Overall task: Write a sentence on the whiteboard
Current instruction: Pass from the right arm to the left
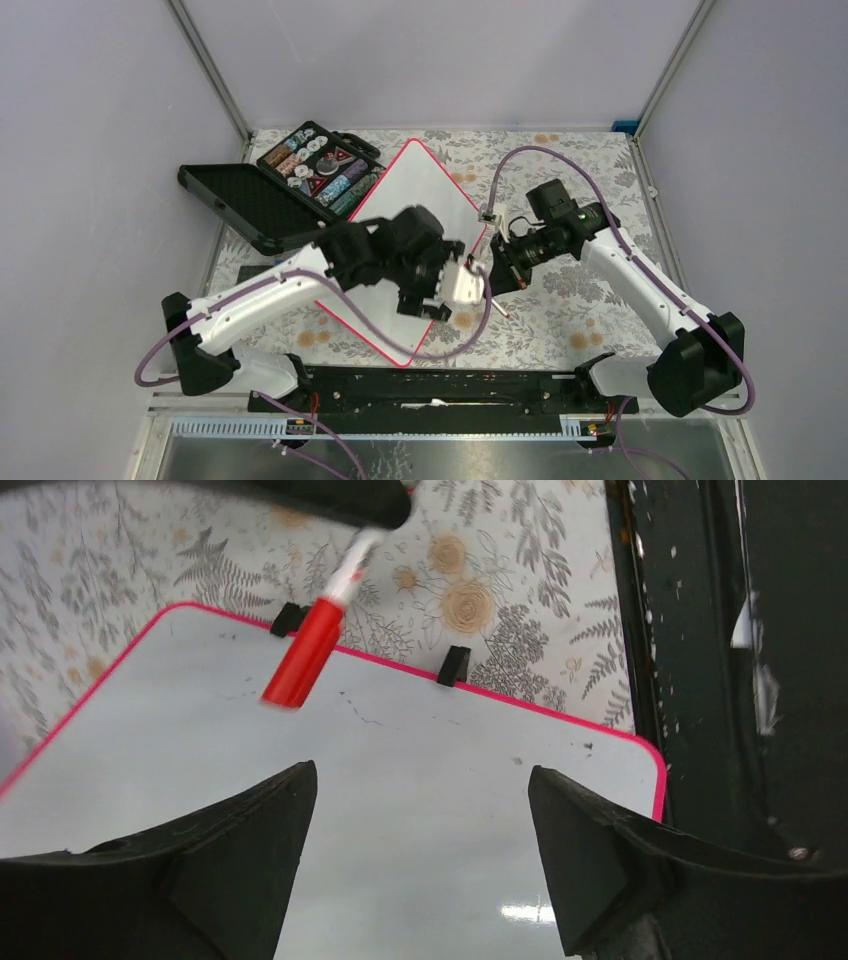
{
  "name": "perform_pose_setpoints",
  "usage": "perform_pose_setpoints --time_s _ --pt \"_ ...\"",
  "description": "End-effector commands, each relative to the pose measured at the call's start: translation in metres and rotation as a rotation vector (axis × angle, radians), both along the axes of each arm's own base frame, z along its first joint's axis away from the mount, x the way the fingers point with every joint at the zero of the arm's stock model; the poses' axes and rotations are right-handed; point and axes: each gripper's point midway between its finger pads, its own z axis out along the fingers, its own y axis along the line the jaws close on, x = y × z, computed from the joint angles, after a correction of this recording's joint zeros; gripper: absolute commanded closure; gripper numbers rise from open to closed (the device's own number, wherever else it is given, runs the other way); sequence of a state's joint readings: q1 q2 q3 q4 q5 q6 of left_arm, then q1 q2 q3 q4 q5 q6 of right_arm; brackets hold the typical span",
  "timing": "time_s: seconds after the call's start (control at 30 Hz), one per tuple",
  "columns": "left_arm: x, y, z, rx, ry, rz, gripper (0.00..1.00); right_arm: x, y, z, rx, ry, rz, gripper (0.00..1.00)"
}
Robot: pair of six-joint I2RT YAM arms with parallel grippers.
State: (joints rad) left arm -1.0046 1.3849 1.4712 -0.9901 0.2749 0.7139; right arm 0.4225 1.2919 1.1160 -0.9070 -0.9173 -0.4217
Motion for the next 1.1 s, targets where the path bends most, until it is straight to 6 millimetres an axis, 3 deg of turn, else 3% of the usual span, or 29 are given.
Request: perform_pose_setpoints --time_s 0.0,0.13,0.43,0.53,0.73,0.9,1.0,1.07 --pt "0.004 -0.004 0.023 -0.011 -0.355 -0.137 0.14 -0.023 0.020 0.018 0.094 0.098 0.062 1.00" --pt "0.003 -0.013 0.030 -0.020 -0.444 -0.179 0.17 -0.036 0.029 0.026 0.134 0.153 0.098 1.00" --pt "0.004 -0.020 0.020 0.000 -0.544 -0.222 0.29 -0.053 0.035 0.024 0.122 0.185 0.156 1.00" --pt "-0.001 -0.024 0.019 -0.006 -0.544 -0.251 0.39 -0.055 0.036 0.028 0.134 0.198 0.165 1.00" --pt "-0.009 -0.029 0.019 -0.034 -0.501 -0.253 0.74 -0.055 0.038 0.035 0.151 0.190 0.173 1.00" --pt "-0.022 -0.026 0.015 -0.076 -0.355 -0.207 1.00 -0.034 0.036 0.050 0.175 0.117 0.119 0.55" --pt "-0.015 -0.023 0.022 -0.133 -0.213 -0.111 1.00 -0.003 0.022 0.068 0.235 0.071 0.003 0.28" --pt "-0.009 -0.019 0.028 -0.159 -0.112 -0.039 1.00 0.015 0.011 0.079 0.270 0.045 -0.067 0.17"
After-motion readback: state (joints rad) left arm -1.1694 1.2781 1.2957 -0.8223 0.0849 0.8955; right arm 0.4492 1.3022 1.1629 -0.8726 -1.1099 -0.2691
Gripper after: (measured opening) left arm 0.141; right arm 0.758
